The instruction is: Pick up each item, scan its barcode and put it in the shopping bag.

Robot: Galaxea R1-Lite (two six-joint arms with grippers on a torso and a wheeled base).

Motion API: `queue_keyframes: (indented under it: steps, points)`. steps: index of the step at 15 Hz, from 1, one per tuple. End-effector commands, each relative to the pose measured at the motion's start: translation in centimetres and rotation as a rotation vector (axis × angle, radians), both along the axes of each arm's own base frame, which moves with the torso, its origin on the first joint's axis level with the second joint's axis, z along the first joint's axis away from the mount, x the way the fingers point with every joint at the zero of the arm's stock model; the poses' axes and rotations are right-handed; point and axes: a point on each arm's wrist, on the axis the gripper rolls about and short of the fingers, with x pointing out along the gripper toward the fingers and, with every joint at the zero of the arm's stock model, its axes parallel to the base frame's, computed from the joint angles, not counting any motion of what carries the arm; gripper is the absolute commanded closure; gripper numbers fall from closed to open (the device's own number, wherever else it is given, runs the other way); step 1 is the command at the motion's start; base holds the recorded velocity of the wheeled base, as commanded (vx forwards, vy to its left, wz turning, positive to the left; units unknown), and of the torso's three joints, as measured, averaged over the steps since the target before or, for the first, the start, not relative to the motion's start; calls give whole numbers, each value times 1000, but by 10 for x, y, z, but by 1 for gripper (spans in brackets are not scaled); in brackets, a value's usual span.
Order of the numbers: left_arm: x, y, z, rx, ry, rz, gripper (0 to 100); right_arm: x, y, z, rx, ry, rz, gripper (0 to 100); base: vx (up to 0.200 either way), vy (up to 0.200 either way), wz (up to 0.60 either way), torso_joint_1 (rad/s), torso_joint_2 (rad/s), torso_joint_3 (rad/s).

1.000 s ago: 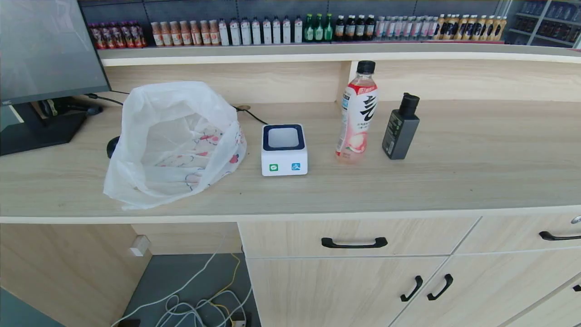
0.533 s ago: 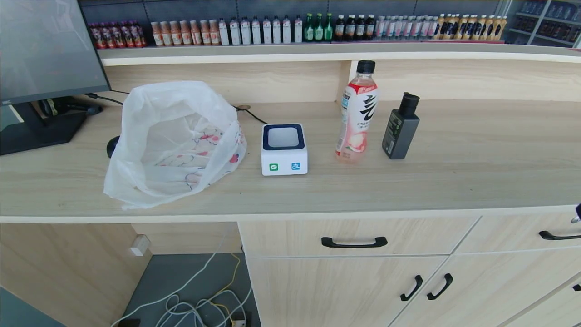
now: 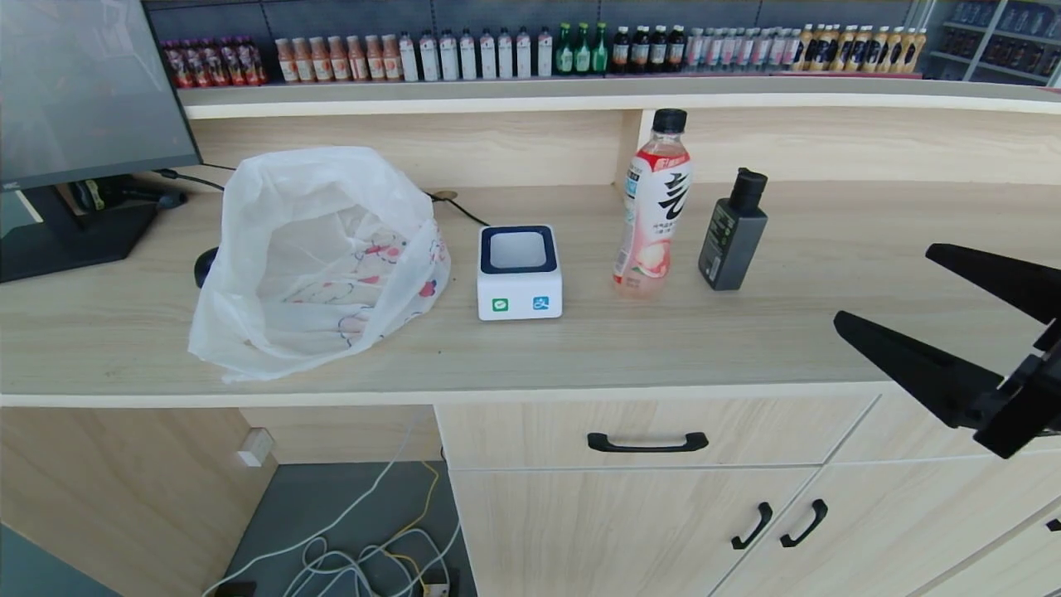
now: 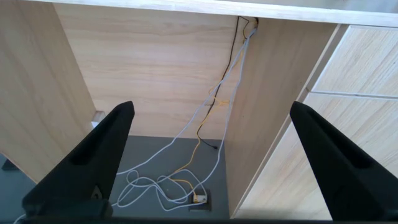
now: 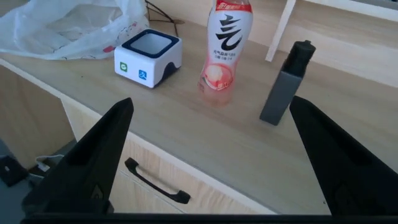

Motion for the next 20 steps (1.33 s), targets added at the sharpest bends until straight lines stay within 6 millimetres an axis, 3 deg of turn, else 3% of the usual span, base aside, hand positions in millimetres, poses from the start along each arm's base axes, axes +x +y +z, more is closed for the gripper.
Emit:
queue_keyframes:
  steps: [1,8,9,20]
  points:
    - [0,0,0,0,-1,-1,0,17,21,-6,-28,56,24,0,0,0,0,0,0,0]
    - [0,0,0,0,-1,0,0,53,43,9,27,77,-87,0,0,0,0,0,0,0]
    - [0,0,0,0,-1,0,0,58,56,12,35,80,-94,0,0,0,0,0,0,0]
    - [0,0,0,0,-1,-1,0,107,96,-16,109,74,-136,0,0,0,0,0,0,0]
